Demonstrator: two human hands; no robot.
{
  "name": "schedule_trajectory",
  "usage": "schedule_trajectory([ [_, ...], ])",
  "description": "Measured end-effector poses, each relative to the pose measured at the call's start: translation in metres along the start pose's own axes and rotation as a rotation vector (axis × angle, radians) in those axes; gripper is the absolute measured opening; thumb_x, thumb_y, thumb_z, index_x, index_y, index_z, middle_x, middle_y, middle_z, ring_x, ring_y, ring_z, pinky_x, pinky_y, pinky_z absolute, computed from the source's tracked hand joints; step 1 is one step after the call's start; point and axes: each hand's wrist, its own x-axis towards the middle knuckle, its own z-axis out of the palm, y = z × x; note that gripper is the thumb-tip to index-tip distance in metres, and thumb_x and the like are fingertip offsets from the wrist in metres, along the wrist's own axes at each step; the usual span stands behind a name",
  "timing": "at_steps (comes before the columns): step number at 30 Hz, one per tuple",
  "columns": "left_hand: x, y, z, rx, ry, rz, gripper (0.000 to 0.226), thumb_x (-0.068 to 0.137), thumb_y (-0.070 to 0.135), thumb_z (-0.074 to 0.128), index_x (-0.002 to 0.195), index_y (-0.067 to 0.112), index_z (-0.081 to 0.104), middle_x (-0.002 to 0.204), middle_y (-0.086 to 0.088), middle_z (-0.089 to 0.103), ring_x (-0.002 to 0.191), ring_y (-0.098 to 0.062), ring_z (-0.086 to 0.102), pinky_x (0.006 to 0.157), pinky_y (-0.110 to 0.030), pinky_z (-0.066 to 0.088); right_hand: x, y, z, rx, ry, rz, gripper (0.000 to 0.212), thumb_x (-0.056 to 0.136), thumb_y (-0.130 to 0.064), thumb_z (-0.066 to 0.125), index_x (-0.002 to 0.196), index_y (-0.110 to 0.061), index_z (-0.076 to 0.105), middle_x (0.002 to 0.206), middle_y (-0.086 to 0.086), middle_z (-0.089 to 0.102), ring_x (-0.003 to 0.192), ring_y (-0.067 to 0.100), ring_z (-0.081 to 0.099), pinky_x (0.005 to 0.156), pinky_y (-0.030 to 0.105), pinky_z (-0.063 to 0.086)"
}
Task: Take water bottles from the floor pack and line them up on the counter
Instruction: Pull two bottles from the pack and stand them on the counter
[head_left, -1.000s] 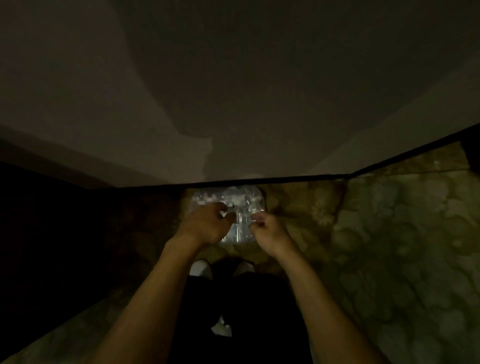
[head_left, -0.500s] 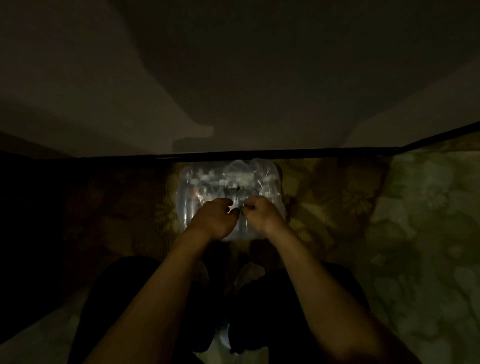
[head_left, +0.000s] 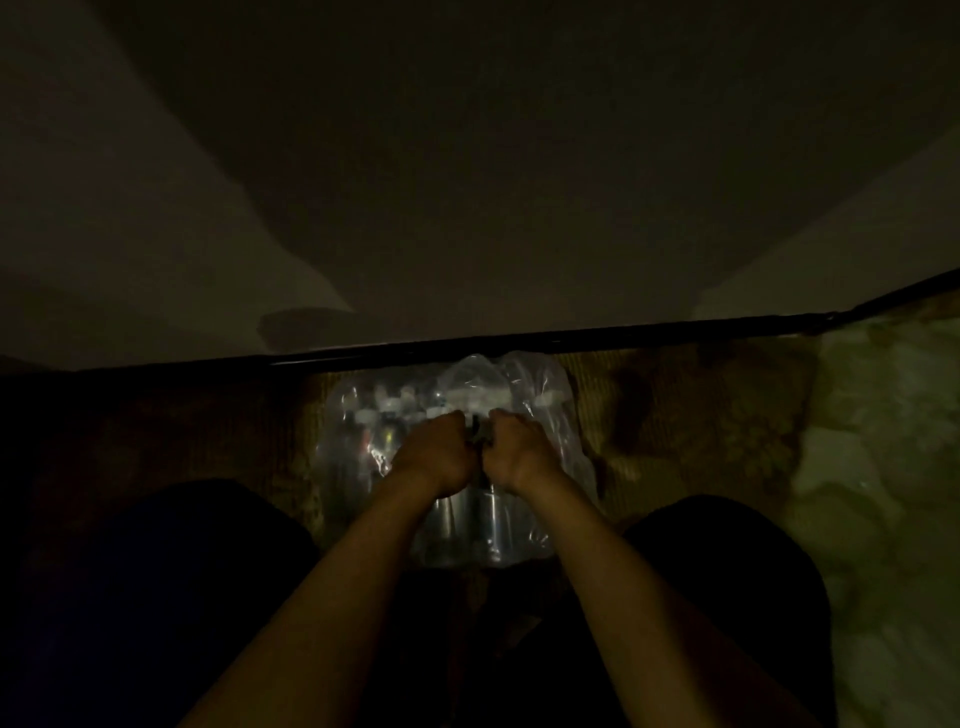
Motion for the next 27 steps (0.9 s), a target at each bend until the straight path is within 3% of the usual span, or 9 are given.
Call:
schedule_trajectory([
  [3, 0.009, 0.003, 0.007, 0.05, 0.117, -0.029, 0.035, 0.093, 0.031, 0.059, 0.122, 0.011, 0.054, 0.118, -0.01, 0.063, 0.104, -0.025, 0.062, 0.075, -0.029, 0.045, 0.013, 0.004, 0.005, -0.08, -0.006, 0.045, 0.048, 0.091, -0.024, 0.059, 0.137, -0.016, 0.044, 0.136, 0.012, 0.053, 0.124, 0.033, 0.05, 0.103, 0.044, 0.045],
  [7, 0.012, 0.004, 0.014, 0.163, 0.232, -0.083, 0.045, 0.089, 0.033, 0.064, 0.125, 0.011, 0.052, 0.12, -0.01, 0.062, 0.103, -0.024, 0.063, 0.082, -0.032, 0.05, 0.021, 0.008, 0.009, -0.14, -0.07, 0.095, 0.072, 0.097, -0.029, 0.05, 0.155, -0.016, 0.008, 0.15, 0.017, 0.038, 0.135, 0.035, 0.041, 0.11, 0.05, 0.036],
  [12, 0.013, 0.0, 0.018, 0.267, 0.198, -0.17, 0.055, 0.088, 0.039, 0.064, 0.131, 0.009, 0.047, 0.121, -0.009, 0.061, 0.106, -0.024, 0.062, 0.081, -0.033, 0.046, 0.023, 0.009, 0.008, 0.018, 0.023, 0.106, 0.065, 0.09, -0.033, 0.061, 0.146, -0.018, 0.031, 0.137, 0.013, 0.052, 0.124, 0.033, 0.051, 0.104, 0.047, 0.043],
  [15, 0.02, -0.003, 0.023, 0.253, 0.189, -0.185, 0.079, 0.085, 0.039, 0.069, 0.145, 0.008, 0.029, 0.125, -0.009, 0.06, 0.111, -0.025, 0.061, 0.089, -0.037, 0.048, 0.019, 0.008, 0.004, 0.096, 0.075, 0.074, 0.046, 0.086, -0.029, 0.066, 0.128, -0.02, 0.049, 0.124, 0.008, 0.06, 0.111, 0.029, 0.058, 0.095, 0.043, 0.049],
  [17, 0.022, -0.005, 0.02, 0.21, 0.208, -0.186, 0.086, 0.082, 0.037, 0.073, 0.148, 0.013, 0.023, 0.123, -0.008, 0.061, 0.109, -0.026, 0.062, 0.086, -0.038, 0.048, 0.016, 0.008, -0.003, 0.113, 0.098, 0.032, 0.044, 0.082, -0.028, 0.07, 0.122, -0.021, 0.052, 0.119, 0.005, 0.062, 0.107, 0.027, 0.06, 0.092, 0.04, 0.051],
  [22, 0.019, -0.008, 0.011, 0.094, 0.216, -0.144, 0.085, 0.074, 0.037, 0.08, 0.143, 0.019, 0.034, 0.122, -0.008, 0.061, 0.108, -0.027, 0.061, 0.082, -0.035, 0.048, 0.002, 0.007, -0.024, 0.092, 0.081, -0.042, 0.058, 0.073, -0.028, 0.08, 0.125, -0.018, 0.055, 0.123, 0.003, 0.061, 0.114, 0.025, 0.058, 0.095, 0.041, 0.05],
  [27, 0.002, -0.002, 0.002, -0.04, 0.361, 0.01, 0.061, 0.079, 0.028, 0.077, 0.132, 0.014, 0.049, 0.121, -0.009, 0.062, 0.112, -0.03, 0.059, 0.092, -0.035, 0.048, -0.021, 0.008, -0.058, 0.117, 0.162, -0.109, 0.037, 0.083, -0.03, 0.073, 0.116, -0.014, 0.063, 0.114, 0.004, 0.065, 0.108, 0.021, 0.06, 0.079, 0.025, 0.042],
])
